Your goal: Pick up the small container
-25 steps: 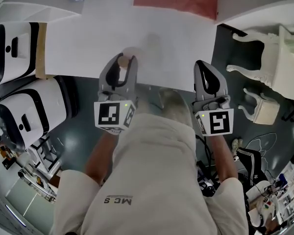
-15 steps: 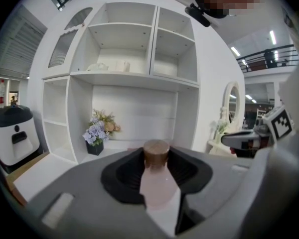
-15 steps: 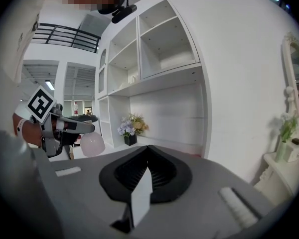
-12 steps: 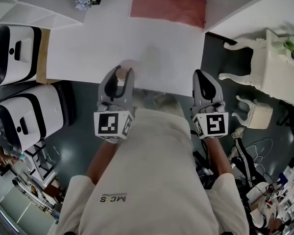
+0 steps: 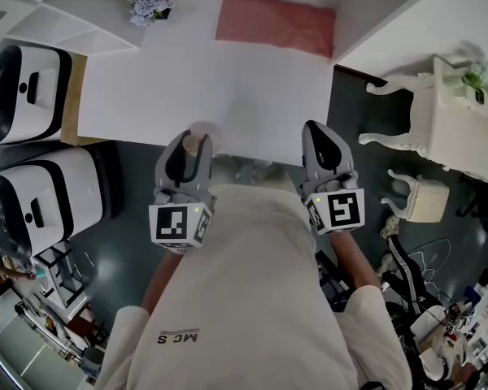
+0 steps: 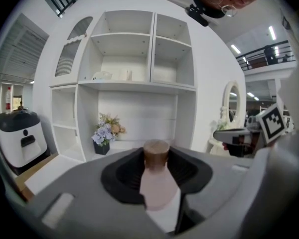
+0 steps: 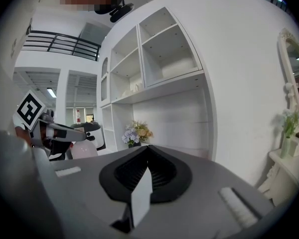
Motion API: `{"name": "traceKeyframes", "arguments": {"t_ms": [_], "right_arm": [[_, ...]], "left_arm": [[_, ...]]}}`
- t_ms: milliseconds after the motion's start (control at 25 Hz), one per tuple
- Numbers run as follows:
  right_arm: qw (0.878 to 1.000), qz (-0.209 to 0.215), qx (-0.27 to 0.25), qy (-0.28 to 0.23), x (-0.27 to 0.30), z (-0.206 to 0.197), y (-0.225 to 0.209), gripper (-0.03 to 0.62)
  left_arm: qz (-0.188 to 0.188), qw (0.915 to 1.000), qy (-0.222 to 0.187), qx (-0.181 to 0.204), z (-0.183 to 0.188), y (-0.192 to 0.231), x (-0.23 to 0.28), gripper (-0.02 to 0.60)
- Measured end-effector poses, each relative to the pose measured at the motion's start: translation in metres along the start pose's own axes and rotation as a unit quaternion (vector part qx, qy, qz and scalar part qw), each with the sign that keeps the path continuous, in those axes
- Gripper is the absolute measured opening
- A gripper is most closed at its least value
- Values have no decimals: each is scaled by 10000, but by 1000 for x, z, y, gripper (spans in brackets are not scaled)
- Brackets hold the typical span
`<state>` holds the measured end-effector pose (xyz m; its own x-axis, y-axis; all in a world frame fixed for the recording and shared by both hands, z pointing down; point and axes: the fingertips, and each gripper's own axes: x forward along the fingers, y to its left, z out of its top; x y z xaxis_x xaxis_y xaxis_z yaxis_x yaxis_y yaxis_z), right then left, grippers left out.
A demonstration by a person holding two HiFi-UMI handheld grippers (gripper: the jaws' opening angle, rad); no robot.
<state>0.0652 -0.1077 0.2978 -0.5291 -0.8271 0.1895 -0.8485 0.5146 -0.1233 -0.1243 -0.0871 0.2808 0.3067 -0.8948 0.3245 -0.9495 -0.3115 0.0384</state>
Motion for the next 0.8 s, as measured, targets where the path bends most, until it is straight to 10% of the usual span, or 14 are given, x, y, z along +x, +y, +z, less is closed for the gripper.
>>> {"name": "traceKeyframes", "arguments": {"t_ms": [800], "right_arm": [[9996,172,-236,53,-10,6,30,-12]], "left_arm": [[70,9999,-33,-113,-9,4,-26,140]]}}
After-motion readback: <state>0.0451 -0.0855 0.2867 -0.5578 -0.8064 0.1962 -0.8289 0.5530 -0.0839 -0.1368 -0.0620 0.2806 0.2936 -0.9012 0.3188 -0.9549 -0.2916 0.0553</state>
